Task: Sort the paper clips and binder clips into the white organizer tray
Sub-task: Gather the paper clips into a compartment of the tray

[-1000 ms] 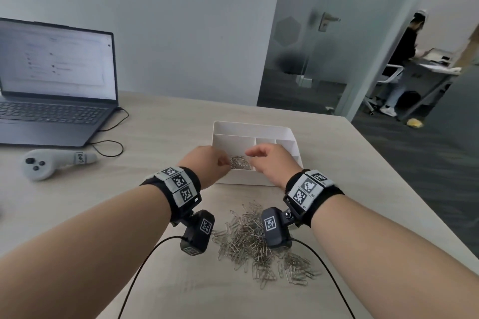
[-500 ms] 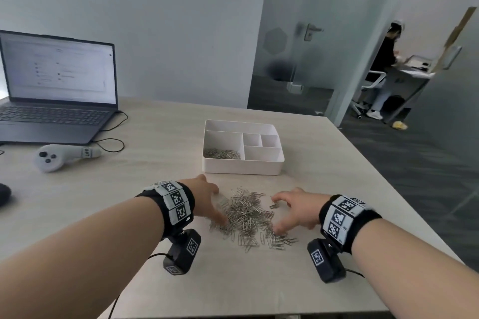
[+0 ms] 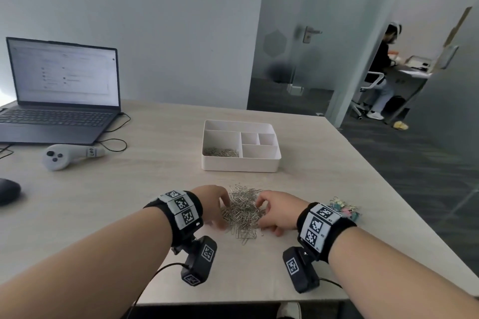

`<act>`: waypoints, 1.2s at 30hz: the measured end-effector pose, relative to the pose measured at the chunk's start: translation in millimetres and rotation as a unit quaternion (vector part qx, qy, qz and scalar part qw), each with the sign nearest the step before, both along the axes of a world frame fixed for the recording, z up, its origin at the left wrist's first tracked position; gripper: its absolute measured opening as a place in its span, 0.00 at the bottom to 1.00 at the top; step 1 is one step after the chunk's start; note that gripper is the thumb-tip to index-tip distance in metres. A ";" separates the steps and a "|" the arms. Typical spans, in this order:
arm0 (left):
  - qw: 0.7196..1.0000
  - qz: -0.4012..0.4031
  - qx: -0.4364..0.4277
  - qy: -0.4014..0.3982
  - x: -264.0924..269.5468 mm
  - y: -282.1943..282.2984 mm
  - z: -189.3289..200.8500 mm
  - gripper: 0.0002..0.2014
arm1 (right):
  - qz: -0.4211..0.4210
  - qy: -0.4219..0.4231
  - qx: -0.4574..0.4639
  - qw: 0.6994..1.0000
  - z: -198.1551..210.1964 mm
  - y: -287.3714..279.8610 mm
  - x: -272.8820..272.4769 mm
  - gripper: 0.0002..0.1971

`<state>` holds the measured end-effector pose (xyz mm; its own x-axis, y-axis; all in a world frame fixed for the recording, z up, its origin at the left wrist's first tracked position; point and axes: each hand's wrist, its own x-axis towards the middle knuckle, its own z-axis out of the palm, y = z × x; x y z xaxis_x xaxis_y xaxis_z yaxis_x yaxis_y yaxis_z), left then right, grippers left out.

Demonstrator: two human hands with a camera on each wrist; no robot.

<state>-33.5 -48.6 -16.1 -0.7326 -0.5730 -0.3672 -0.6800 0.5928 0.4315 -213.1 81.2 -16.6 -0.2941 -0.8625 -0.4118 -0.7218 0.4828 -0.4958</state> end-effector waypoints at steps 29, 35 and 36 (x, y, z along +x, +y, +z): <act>0.992 0.002 -0.038 0.122 -3.7 3.6 -23.2 0.16 | -0.028 0.003 -0.066 0.997 -14.5 -11.3 15.0 0.11; 0.972 0.057 0.033 0.224 4.6 -9.1 -31.3 0.05 | -0.078 -0.056 -0.099 0.990 -18.6 -12.5 8.7 0.08; 0.967 0.068 0.043 0.243 6.6 -10.5 -32.4 0.05 | -0.082 -0.062 -0.107 0.989 -18.8 -12.1 8.0 0.08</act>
